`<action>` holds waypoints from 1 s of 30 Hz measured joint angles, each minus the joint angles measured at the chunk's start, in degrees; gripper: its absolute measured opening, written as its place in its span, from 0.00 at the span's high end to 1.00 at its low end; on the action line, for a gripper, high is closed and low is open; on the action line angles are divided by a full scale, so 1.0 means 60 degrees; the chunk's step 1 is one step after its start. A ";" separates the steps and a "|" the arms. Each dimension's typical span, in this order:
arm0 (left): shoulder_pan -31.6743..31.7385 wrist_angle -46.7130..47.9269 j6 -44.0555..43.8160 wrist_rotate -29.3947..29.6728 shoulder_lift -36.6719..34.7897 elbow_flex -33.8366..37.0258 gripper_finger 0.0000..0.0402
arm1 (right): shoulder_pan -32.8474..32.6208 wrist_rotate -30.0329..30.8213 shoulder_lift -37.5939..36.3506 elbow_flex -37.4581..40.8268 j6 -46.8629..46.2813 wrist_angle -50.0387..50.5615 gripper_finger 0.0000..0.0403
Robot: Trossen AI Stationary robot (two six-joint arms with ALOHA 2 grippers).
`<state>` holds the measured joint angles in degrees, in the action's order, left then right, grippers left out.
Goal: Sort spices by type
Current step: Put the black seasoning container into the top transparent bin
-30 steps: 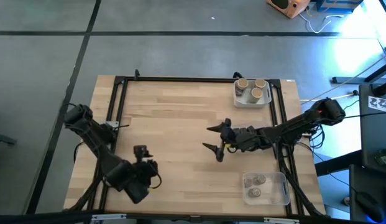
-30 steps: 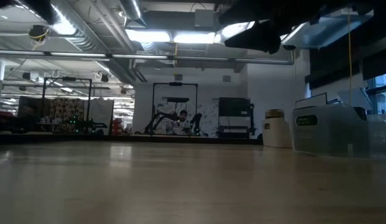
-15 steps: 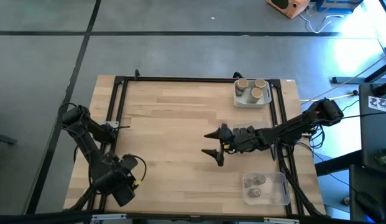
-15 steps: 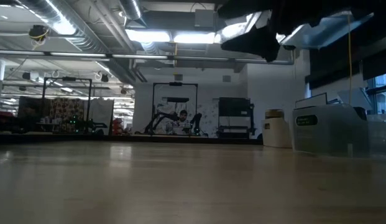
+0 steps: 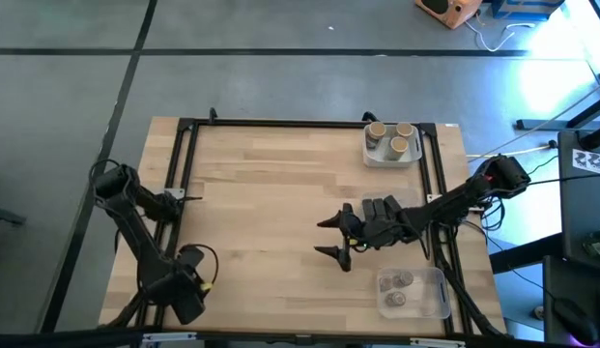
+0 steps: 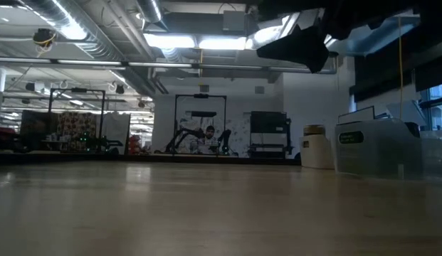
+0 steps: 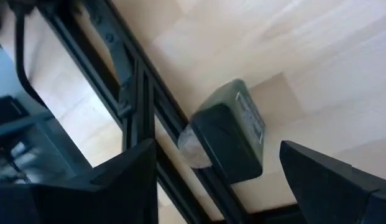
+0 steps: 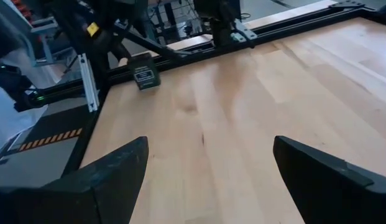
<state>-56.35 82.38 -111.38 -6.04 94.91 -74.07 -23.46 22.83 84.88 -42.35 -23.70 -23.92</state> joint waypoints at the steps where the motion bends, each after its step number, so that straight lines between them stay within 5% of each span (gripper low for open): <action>1: -0.0072 -0.0134 -0.0193 -0.0062 -0.0002 0.0115 0.19 | 0.0004 0.0005 0.0000 0.0000 0.0003 -0.0003 0.15; 20: -0.0381 -0.2416 -0.0619 -0.0136 0.0000 0.1962 0.19 | 0.0018 0.0005 0.0000 0.0000 0.0014 0.0000 0.15; 30: -0.0325 -0.2616 -0.0146 -0.0006 0.0000 0.1972 0.46 | 0.0018 -0.0153 0.0000 0.0000 0.0021 0.0007 0.15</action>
<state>-58.29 66.68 -112.26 -6.07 94.91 -62.24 -23.35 21.91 84.88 -42.35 -23.57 -23.88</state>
